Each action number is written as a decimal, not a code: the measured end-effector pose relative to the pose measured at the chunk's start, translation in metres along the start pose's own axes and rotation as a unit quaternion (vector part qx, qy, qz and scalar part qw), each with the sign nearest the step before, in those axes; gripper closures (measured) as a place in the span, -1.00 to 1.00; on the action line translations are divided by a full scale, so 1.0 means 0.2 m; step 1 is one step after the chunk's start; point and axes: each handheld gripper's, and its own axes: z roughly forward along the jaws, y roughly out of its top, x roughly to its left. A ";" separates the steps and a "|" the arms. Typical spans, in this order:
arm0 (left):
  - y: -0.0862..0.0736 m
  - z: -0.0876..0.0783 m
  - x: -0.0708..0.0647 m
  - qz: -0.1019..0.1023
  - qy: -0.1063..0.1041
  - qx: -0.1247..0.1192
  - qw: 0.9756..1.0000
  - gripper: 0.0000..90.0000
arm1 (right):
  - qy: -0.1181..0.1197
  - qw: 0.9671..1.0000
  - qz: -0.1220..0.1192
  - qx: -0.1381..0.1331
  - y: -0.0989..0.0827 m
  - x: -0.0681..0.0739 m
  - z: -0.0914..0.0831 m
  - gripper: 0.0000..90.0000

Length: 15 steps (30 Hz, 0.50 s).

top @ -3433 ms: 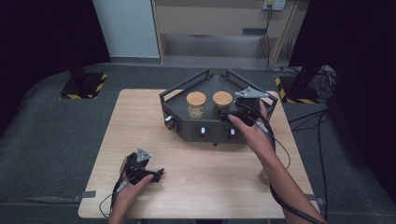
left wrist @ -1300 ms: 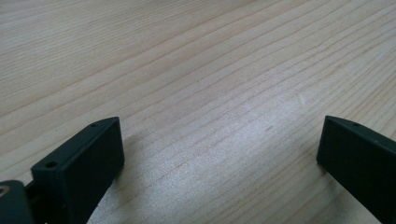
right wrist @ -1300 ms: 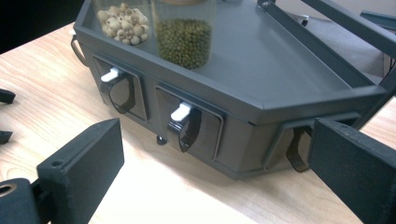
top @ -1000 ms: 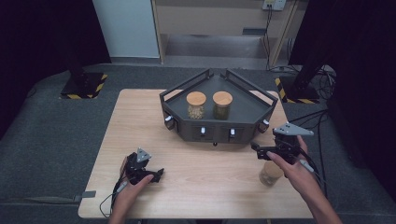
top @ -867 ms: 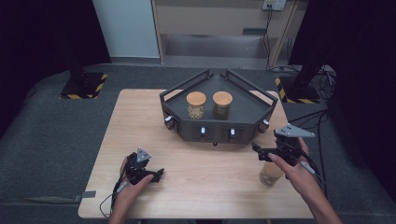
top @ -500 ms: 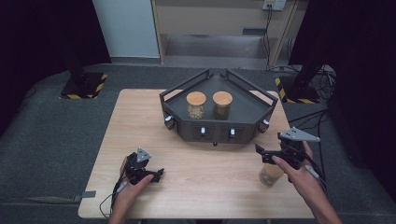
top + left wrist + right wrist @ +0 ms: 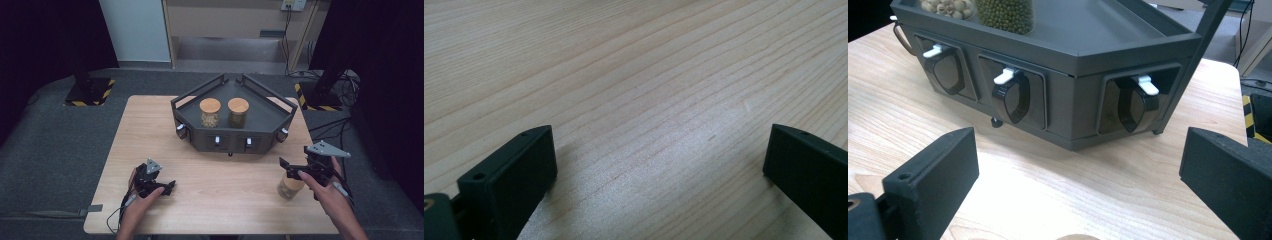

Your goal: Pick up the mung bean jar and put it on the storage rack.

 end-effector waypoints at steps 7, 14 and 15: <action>0.00 0.00 0.00 0.000 0.000 0.000 1.000 -1.00 | -0.006 1.000 0.002 0.002 -0.04 -0.01 -0.02 -0.95; 0.00 0.00 0.00 0.000 0.000 0.000 1.000 -1.00 | -0.008 1.000 0.000 0.006 -0.06 -0.01 -0.04 -0.94; 0.00 0.00 0.00 0.000 0.000 0.000 1.000 -1.00 | -0.008 1.000 0.001 0.005 -0.06 -0.01 -0.05 -0.94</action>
